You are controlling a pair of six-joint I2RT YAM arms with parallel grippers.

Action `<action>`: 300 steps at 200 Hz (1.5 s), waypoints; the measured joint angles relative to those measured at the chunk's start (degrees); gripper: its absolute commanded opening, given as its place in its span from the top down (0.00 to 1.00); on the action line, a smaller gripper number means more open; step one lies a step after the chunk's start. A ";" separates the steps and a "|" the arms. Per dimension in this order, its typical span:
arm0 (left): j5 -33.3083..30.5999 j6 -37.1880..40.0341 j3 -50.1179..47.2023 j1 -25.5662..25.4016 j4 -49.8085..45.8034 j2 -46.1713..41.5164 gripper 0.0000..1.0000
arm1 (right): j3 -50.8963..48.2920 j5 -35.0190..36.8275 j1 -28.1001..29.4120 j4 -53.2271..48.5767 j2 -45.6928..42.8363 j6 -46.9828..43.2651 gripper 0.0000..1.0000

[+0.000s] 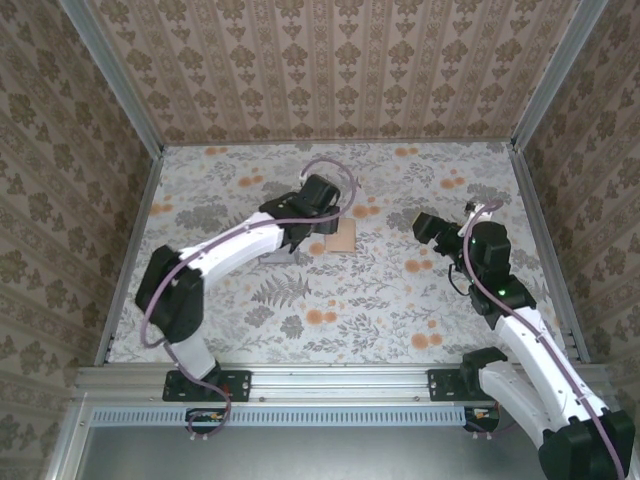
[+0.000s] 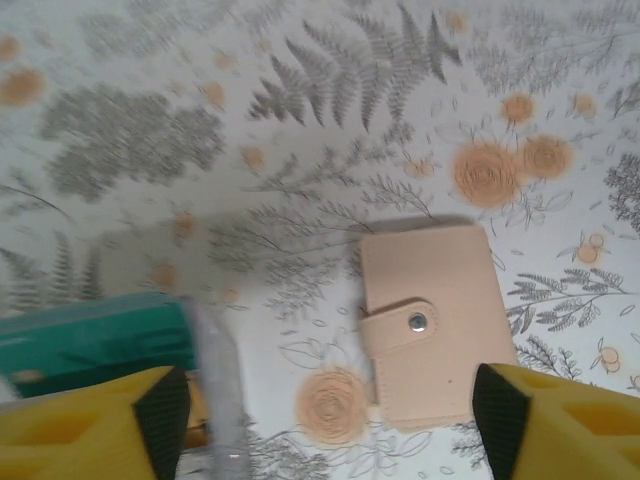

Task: Take the credit cards out of the card holder

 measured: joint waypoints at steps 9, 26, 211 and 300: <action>0.81 -0.11 1.70 -0.09 -0.79 2.99 0.33 | 0.00 0.07 0.00 -0.24 -0.52 0.00 0.00; 1.64 0.00 5.42 -0.50 -3.06 8.15 0.37 | -0.02 0.07 0.02 -0.79 -1.14 0.00 0.00; 2.36 0.63 24.39 -2.32 -15.91 27.87 0.53 | -0.48 3.34 0.22 -3.06 -2.51 0.87 0.00; 1.66 0.52 24.46 -2.25 -16.39 28.02 0.82 | -0.50 3.39 0.22 -3.37 -2.51 1.07 0.00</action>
